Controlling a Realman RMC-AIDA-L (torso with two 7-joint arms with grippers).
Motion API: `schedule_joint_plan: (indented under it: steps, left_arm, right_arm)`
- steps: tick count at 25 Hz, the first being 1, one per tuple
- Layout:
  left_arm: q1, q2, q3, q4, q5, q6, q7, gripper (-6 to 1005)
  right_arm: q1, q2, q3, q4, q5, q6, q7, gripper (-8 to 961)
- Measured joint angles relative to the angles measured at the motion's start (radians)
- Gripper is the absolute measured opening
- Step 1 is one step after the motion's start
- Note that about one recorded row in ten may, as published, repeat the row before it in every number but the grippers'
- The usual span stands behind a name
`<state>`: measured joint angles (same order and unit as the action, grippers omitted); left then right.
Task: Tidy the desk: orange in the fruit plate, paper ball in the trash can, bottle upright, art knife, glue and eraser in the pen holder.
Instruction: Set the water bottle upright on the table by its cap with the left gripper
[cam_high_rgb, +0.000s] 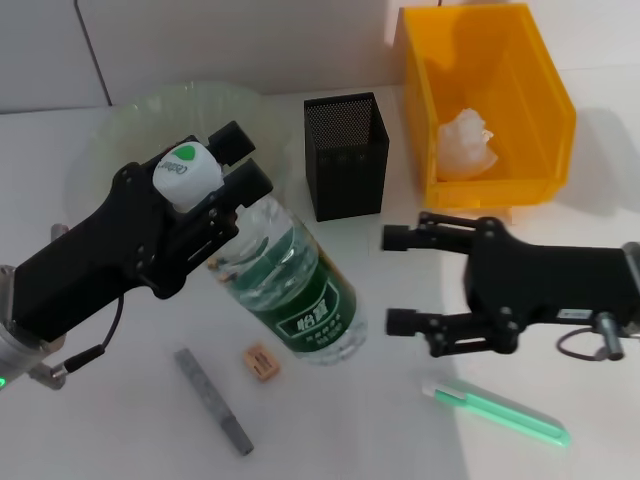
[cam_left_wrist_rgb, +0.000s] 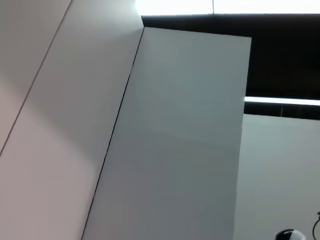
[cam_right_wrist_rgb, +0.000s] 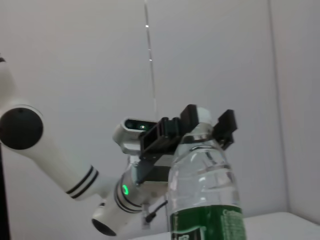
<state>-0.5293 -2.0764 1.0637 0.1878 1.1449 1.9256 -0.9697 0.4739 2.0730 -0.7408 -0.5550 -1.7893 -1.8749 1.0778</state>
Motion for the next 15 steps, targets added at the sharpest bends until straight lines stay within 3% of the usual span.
schedule_joint_plan:
  steps: [4,8,15]
  left_arm:
    - [0.017,0.005,0.001,0.038,0.016,-0.028,0.036,433]
    - [0.018,0.006,0.002,0.057,0.029,-0.061,0.065,431]
    - [0.032,0.007,0.003,0.124,0.079,-0.239,0.133,428]
  right_arm:
    - [-0.077,-0.007,0.080,-0.058,0.002,-0.046,0.017,826]
    - [-0.103,-0.012,0.115,-0.061,0.001,-0.056,0.017,826]
    - [-0.146,-0.029,0.150,-0.066,-0.010,-0.049,0.017,825]
